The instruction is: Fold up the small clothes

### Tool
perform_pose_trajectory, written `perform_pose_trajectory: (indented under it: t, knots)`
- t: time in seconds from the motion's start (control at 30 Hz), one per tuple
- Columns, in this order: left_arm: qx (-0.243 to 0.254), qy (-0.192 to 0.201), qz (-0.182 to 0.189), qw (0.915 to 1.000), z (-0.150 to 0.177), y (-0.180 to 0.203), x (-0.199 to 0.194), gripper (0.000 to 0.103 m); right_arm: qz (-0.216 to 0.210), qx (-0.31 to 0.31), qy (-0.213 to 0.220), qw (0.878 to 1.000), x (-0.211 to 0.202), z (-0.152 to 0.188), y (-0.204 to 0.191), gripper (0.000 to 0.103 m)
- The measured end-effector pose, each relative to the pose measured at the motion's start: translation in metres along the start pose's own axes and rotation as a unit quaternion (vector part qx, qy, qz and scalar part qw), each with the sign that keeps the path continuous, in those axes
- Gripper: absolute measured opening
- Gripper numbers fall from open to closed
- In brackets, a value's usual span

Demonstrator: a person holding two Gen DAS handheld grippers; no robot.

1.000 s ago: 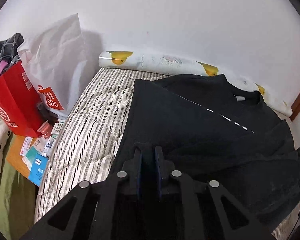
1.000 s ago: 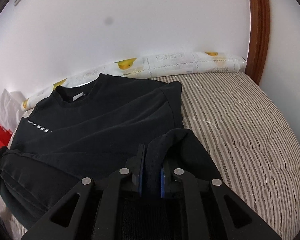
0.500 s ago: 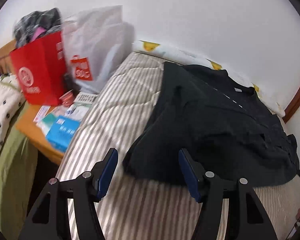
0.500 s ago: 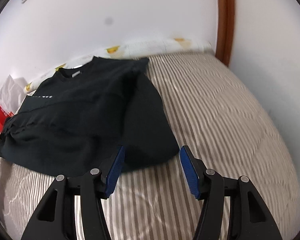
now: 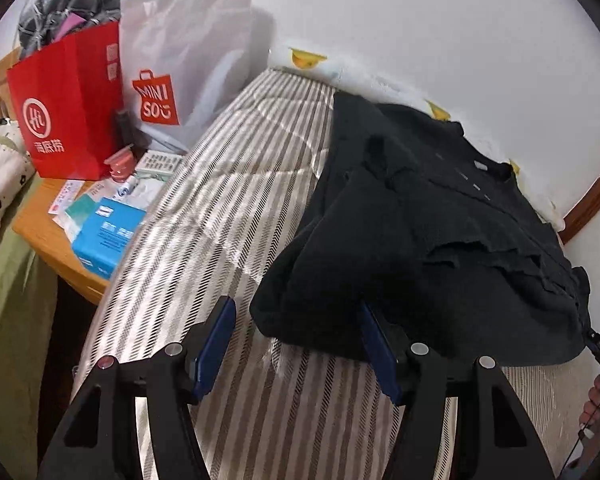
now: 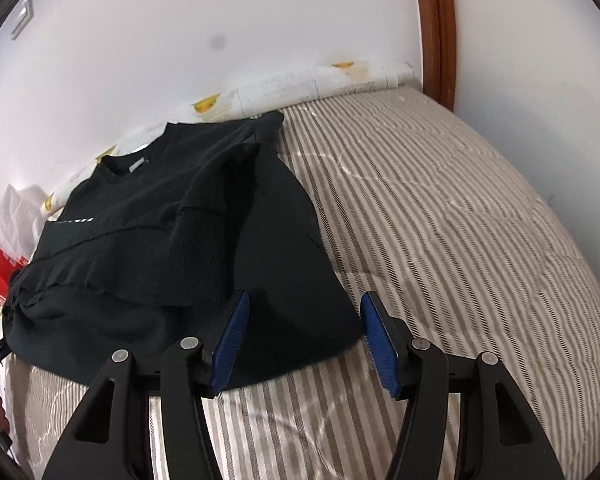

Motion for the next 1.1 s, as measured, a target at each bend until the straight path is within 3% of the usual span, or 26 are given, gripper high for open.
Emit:
perform_pose_trajectory:
  t: [0.2, 0.23, 0.27, 0.3, 0.33, 0.37, 0.43, 0.57, 0.73, 1.1]
  knots:
    - [0.045, -0.002, -0.023, 0.9987, -0.006, 0.012, 0.008, 0.060, 0.007, -0.010, -0.006, 1.000, 0.018, -0.002, -0.010, 0.061]
    - [0.054, -0.003, -0.029, 0.9981, -0.007, 0.014, 0.009, 0.054, 0.008, -0.011, -0.008, 1.000, 0.020, -0.003, -0.010, 0.058]
    - [0.061, -0.002, -0.024, 0.9978, -0.007, 0.019, 0.010, 0.042, 0.008, -0.011, -0.009, 1.000, 0.023, -0.003, -0.010, 0.053]
    - [0.063, 0.000, -0.019, 0.9978, -0.007, 0.022, 0.009, 0.038, -0.001, -0.009, -0.010, 1.000, 0.024, -0.003, -0.012, 0.045]
    - [0.064, 0.000, -0.021, 0.9977, -0.007, 0.022, 0.008, 0.025, -0.014, -0.009, -0.013, 1.000, 0.024, -0.003, -0.014, 0.029]
    - [0.067, 0.002, -0.026, 0.9974, -0.008, 0.023, 0.005, 0.017, -0.029, -0.009, -0.016, 0.999, 0.022, -0.003, -0.018, 0.021]
    - [0.072, 0.007, -0.034, 0.9968, -0.008, 0.024, 0.000, 0.013, -0.027, -0.016, -0.005, 0.999, 0.016, -0.003, -0.021, 0.017]
    - [0.086, 0.014, -0.055, 0.9947, -0.002, 0.025, -0.017, 0.011, -0.039, -0.003, -0.008, 0.999, 0.005, -0.002, -0.017, 0.014]
    - [0.077, 0.011, -0.033, 0.9964, 0.015, 0.029, -0.043, 0.011, -0.035, -0.006, 0.003, 0.999, -0.022, 0.004, -0.008, 0.014]
    - [0.107, 0.005, -0.026, 0.9939, 0.091, 0.041, -0.094, 0.011, -0.025, -0.026, 0.008, 0.999, -0.083, 0.056, 0.036, 0.013]
Point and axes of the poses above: each gripper's, at about its wrist camera, not at the fingertips, and x roughly the way its jaws point, y to its right, z to its underside, the point moved 10 cm from there along x, roughly the way its jaws point, and after that the axes turned 11 degrees about x, right-handed, at the moved point
